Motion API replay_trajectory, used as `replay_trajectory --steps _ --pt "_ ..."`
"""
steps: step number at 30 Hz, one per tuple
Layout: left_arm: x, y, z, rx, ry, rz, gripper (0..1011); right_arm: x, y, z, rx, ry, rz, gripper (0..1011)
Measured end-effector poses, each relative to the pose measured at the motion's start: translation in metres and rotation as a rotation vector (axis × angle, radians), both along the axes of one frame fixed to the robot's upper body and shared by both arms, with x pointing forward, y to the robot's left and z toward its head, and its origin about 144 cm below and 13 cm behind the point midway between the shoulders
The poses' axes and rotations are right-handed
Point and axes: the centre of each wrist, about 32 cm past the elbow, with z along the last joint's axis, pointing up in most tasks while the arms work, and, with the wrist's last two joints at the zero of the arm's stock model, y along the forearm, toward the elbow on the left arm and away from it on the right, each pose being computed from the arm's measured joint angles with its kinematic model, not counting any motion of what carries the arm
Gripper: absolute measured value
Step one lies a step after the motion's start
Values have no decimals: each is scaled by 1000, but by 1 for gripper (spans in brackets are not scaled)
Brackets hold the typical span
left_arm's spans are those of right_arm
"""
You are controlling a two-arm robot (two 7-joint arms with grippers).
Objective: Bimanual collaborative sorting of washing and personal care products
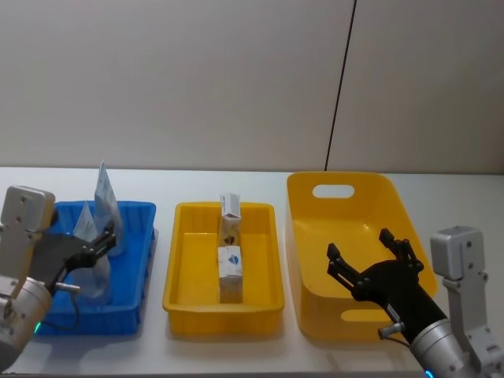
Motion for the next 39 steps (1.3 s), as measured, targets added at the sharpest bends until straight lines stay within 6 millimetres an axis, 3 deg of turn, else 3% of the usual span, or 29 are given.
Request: replay_trajectory --steps 12,31,39 --pt "17 5 -7 -75 54 39 961 0 0 0 0 0 0 1002" --pt "26 7 -19 -168 162 40 393 0 0 0 0 0 0 1002" --pt "25 5 -21 -178 169 32 329 0 0 0 0 0 0 1002"
